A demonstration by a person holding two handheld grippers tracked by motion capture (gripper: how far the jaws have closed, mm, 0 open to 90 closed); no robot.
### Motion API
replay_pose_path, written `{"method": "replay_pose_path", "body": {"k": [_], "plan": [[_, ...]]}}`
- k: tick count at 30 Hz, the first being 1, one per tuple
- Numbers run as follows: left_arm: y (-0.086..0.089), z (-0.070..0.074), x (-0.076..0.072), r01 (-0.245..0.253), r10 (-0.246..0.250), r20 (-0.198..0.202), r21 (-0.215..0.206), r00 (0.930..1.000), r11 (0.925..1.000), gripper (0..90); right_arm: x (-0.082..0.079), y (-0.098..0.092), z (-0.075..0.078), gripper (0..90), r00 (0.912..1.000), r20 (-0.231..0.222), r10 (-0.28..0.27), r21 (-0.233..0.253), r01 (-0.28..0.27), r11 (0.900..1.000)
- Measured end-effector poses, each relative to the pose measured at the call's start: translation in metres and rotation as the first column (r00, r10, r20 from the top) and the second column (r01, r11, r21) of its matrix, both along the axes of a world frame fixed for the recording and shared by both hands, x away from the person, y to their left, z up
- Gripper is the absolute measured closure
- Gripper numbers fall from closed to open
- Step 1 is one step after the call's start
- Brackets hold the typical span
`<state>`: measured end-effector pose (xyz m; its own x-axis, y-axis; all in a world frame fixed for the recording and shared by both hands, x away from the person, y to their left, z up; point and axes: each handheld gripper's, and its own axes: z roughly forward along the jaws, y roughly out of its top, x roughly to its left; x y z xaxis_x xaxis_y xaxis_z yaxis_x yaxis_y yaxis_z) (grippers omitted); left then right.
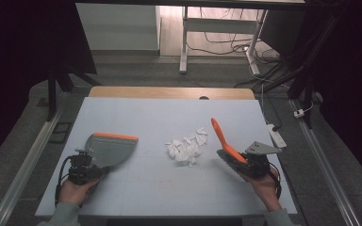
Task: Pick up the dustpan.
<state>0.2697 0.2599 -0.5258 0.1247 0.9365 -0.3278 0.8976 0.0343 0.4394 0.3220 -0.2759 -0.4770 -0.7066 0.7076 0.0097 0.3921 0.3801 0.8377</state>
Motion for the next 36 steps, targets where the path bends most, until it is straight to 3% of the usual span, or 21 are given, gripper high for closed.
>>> {"method": "replay_pose_path", "body": {"k": [15,23,27,35,36], "plan": [[0.007,0.0,-0.001,0.02,-0.019,0.043,-0.017,0.9989,0.9997,61.2,0.0,-0.002,0.001,70.4,0.9999,0.01,-0.008,0.004,0.008,1.0],[0.011,0.005,-0.003,0.035,-0.032,0.098,-0.029,0.9947,0.999,61.2,-0.001,-0.002,0.002,70.4,0.9999,0.015,-0.008,0.005,0.008,1.0],[0.015,0.01,-0.005,0.05,-0.043,0.157,-0.043,0.9867,0.9978,61.3,0.0,-0.002,0.002,70.4,0.9998,0.015,-0.008,0.003,0.008,1.0],[0.019,0.012,-0.003,0.096,-0.084,0.197,-0.052,0.9767,0.994,61.3,0.0,-0.003,0.005,70.4,0.9994,0.025,-0.025,0.009,0.024,1.0],[0.02,0.013,-0.002,0.116,-0.103,0.206,-0.051,0.9731,0.9919,61.3,0.0,-0.003,0.005,70.4,0.9994,0.024,-0.025,0.015,0.024,1.0]]}}
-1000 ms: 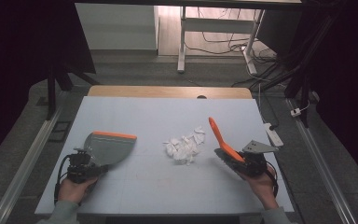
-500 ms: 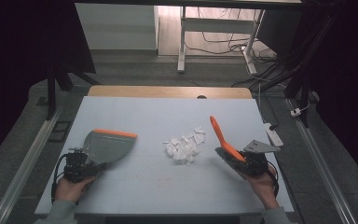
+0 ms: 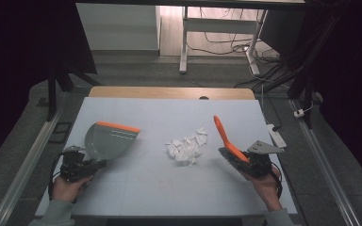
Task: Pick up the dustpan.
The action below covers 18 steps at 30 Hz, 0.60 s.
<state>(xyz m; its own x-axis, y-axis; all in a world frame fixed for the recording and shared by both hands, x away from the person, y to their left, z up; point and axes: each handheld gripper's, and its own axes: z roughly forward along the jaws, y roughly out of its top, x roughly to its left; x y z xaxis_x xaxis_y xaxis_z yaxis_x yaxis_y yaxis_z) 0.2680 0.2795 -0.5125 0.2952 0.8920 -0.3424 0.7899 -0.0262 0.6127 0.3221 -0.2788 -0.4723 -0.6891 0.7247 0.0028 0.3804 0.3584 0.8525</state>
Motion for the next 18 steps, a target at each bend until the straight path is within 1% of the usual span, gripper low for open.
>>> {"method": "replay_pose_path", "body": {"k": [1,3,5,6,7,10,11,12,13,15,16,18], "plan": [[0.0,0.0,0.0,0.0,0.0,0.0,0.0,1.0,1.0,61.2,0.0,0.0,0.0,70.4,1.0,-0.001,-0.001,0.001,0.001,1.0],[0.001,0.001,0.001,0.019,-0.018,0.015,-0.01,0.9997,0.9998,61.3,0.0,0.0,0.0,70.4,1.0,0.001,-0.002,0.001,0.002,1.0],[0.003,0.004,0.001,0.042,-0.041,0.041,-0.021,0.9983,0.9989,61.3,0.001,0.002,0.001,70.4,1.0,0.001,-0.003,0.006,0.003,1.0],[0.003,0.004,0.001,0.042,-0.041,0.041,-0.021,0.9983,0.9989,61.3,0.001,0.002,0.001,70.4,1.0,0.001,-0.003,0.006,0.003,1.0],[0.003,0.005,0.0,0.046,-0.045,0.062,-0.023,0.9971,0.9987,61.2,0.001,0.003,0.002,70.4,1.0,0.001,-0.001,0.011,0.001,1.0],[0.002,0.008,-0.001,0.06,-0.059,0.078,-0.014,0.9952,0.9981,61.3,0.0,0.004,0.002,70.4,1.0,0.004,0.002,0.011,-0.002,1.0],[0.002,0.008,-0.001,0.06,-0.059,0.078,-0.014,0.9952,0.9981,61.3,0.0,0.004,0.002,70.4,1.0,0.002,0.005,0.016,-0.005,1.0],[0.002,0.008,-0.002,0.07,-0.07,0.081,-0.007,0.9943,0.9975,61.2,-0.001,0.005,0.002,70.4,1.0,0.004,0.002,0.012,-0.002,1.0],[0.0,0.01,-0.003,0.085,-0.084,0.093,-0.001,0.9921,0.9964,61.3,-0.002,0.005,0.002,70.4,1.0,0.003,0.005,0.013,-0.005,1.0],[-0.001,0.011,-0.003,0.093,-0.093,0.098,0.002,0.9909,0.9957,61.3,-0.002,0.005,0.003,70.4,1.0,0.006,0.006,0.014,-0.006,1.0],[-0.002,0.013,-0.004,0.107,-0.108,0.113,0.012,0.9877,0.9942,61.3,-0.002,0.005,0.003,70.4,1.0,0.007,0.007,0.016,-0.007,1.0],[-0.003,0.016,-0.006,0.116,-0.118,0.137,0.021,0.9835,0.993,61.3,-0.002,0.005,0.004,70.4,0.9999,0.009,0.008,0.021,-0.009,1.0]]}}
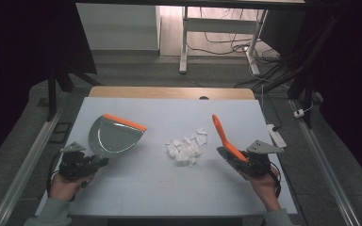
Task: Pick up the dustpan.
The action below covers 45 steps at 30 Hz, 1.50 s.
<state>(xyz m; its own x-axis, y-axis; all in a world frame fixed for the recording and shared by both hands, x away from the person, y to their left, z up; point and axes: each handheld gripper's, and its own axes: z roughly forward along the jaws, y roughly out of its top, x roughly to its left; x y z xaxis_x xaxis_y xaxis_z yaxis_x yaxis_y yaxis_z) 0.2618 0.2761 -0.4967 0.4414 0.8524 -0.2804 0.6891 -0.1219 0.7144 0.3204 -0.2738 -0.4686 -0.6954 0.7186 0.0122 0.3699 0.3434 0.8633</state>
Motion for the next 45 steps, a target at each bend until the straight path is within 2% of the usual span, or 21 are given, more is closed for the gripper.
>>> {"method": "replay_pose_path", "body": {"k": [2,4,8,10,13,14,15,19,23,32,33,34,35,36,37,38,39,42,43,44,45], "plan": [[0.0,0.001,-0.001,0.012,-0.012,0.01,0.0,0.9999,0.9999,61.3,0.0,0.0,0.0,70.4,1.0,0.0,0.0,0.002,0.0,1.0],[-0.002,0.003,-0.003,0.06,-0.06,0.03,0.007,0.9977,0.9982,61.3,0.001,0.0,0.001,70.4,1.0,0.003,0.0,0.003,0.0,1.0],[-0.006,0.004,-0.004,0.098,-0.099,0.026,0.041,0.9947,0.9943,61.3,0.001,-0.001,0.001,70.4,1.0,0.002,-0.004,0.003,0.004,1.0],[-0.006,0.004,-0.004,0.117,-0.118,0.025,0.038,0.9928,0.9925,61.3,0.0,-0.002,0.001,70.4,1.0,0.003,-0.006,0.003,0.006,1.0],[-0.009,0.005,-0.006,0.177,-0.179,0.037,0.034,0.9832,0.9835,61.3,0.0,-0.001,0.001,70.4,1.0,0.004,-0.005,0.002,0.005,1.0],[-0.009,0.005,-0.006,0.177,-0.179,0.037,0.034,0.9832,0.9835,61.3,0.0,-0.001,0.001,70.4,1.0,0.003,-0.004,0.001,0.004,1.0],[-0.011,0.006,-0.007,0.203,-0.204,0.041,0.031,0.9781,0.9787,61.3,0.001,-0.001,0.001,70.4,1.0,0.002,-0.002,0.002,0.002,1.0],[-0.014,0.007,-0.008,0.226,-0.227,0.044,0.038,0.9728,0.9734,61.3,0.001,-0.001,0.0,70.4,1.0,0.001,-0.003,-0.001,0.003,1.0],[-0.019,0.008,-0.01,0.269,-0.271,0.045,0.05,0.9615,0.9619,61.4,0.001,-0.001,0.001,70.4,1.0,0.0,0.0,-0.001,0.0,1.0],[-0.026,0.009,-0.012,0.325,-0.328,0.042,0.067,0.9438,0.9434,61.4,0.001,-0.001,0.0,70.4,1.0,-0.001,0.002,-0.003,-0.002,1.0],[-0.028,0.009,-0.012,0.343,-0.345,0.039,0.063,0.9377,0.9374,61.4,0.001,-0.001,0.0,70.4,1.0,-0.001,0.002,-0.005,-0.002,1.0],[-0.028,0.009,-0.012,0.343,-0.345,0.039,0.063,0.9377,0.9374,61.4,0.001,-0.001,0.0,70.4,1.0,-0.001,0.002,-0.007,-0.002,1.0],[-0.029,0.009,-0.013,0.355,-0.357,0.04,0.06,0.933,0.933,61.4,0.001,-0.001,0.0,70.4,1.0,0.0,0.002,-0.008,-0.002,1.0],[-0.032,0.009,-0.014,0.385,-0.388,0.043,0.061,0.9207,0.9208,61.4,0.001,-0.001,0.0,70.4,1.0,-0.001,0.004,-0.01,-0.004,1.0],[-0.033,0.01,-0.014,0.398,-0.401,0.042,0.062,0.9153,0.9154,61.4,0.001,0.0,0.0,70.4,1.0,-0.001,0.004,-0.007,-0.004,1.0],[-0.033,0.01,-0.014,0.398,-0.401,0.042,0.062,0.9153,0.9154,61.4,0.001,0.0,0.0,70.4,1.0,-0.001,0.004,-0.007,-0.004,1.0],[-0.037,0.01,-0.015,0.423,-0.427,0.037,0.07,0.9037,0.9032,61.4,0.001,0.0,0.0,70.4,1.0,-0.001,0.005,-0.007,-0.005,1.0],[-0.042,0.01,-0.017,0.459,-0.462,0.029,0.075,0.8866,0.8855,61.4,0.0,0.0,0.0,70.4,1.0,0.001,0.005,-0.008,-0.005,1.0],[-0.042,0.01,-0.017,0.459,-0.462,0.029,0.075,0.8866,0.8855,61.4,0.001,0.0,0.0,70.4,1.0,0.001,0.005,-0.007,-0.005,1.0],[-0.046,0.01,-0.017,0.482,-0.485,0.023,0.076,0.8742,0.8728,61.4,0.001,0.0,0.0,70.4,1.0,0.001,0.005,-0.007,-0.005,1.0],[-0.048,0.01,-0.017,0.489,-0.491,0.019,0.076,0.8707,0.869,61.3,0.001,-0.001,0.0,70.4,1.0,0.002,0.003,-0.006,-0.003,1.0]]}}
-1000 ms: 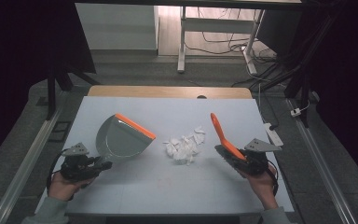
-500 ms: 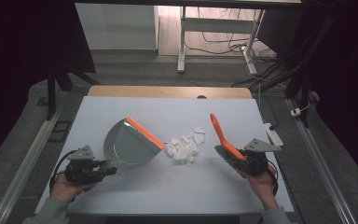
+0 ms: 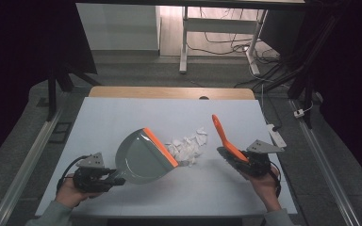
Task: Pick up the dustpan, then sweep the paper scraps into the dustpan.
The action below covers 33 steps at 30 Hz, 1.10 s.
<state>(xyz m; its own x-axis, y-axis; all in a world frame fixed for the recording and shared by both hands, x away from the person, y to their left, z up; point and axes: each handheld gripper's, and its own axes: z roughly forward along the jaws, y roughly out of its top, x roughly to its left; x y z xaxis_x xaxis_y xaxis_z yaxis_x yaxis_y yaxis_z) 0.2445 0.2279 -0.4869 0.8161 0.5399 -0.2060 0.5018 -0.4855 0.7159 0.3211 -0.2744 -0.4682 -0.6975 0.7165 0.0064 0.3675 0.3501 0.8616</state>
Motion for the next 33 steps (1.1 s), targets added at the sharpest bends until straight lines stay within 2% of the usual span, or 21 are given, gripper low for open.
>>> {"method": "replay_pose_path", "body": {"k": [4,7,10,13,22,33], "plan": [[-0.006,0.0,0.0,0.006,-0.006,-0.01,0.009,0.9999,0.9999,61.3,0.0,0.0,0.001,70.4,1.0,0.004,0.001,0.001,-0.001,1.0],[-0.012,-0.001,-0.002,0.028,-0.027,-0.015,0.016,0.9995,0.9995,61.3,-0.001,0.001,0.001,70.4,1.0,0.003,0.002,0.001,-0.002,1.0],[-0.018,-0.001,-0.004,0.078,-0.078,-0.027,0.011,0.9966,0.9969,61.4,-0.001,0.001,0.001,70.4,1.0,0.001,0.004,-0.002,-0.004,1.0],[-0.019,-0.001,-0.005,0.082,-0.081,-0.031,0.019,0.9962,0.9965,61.4,-0.001,0.002,0.001,70.4,1.0,0.004,0.005,0.001,-0.005,1.0],[-0.018,-0.002,-0.005,0.076,-0.074,-0.042,0.048,0.9964,0.9959,61.3,-0.001,0.003,0.003,70.4,0.9999,0.01,0.008,0.006,-0.008,1.0],[-0.002,0.002,-0.003,-0.006,0.012,-0.068,0.092,0.9976,0.9957,61.4,-0.001,0.01,0.005,70.4,0.9997,0.022,0.013,0.011,-0.013,1.0]]}}
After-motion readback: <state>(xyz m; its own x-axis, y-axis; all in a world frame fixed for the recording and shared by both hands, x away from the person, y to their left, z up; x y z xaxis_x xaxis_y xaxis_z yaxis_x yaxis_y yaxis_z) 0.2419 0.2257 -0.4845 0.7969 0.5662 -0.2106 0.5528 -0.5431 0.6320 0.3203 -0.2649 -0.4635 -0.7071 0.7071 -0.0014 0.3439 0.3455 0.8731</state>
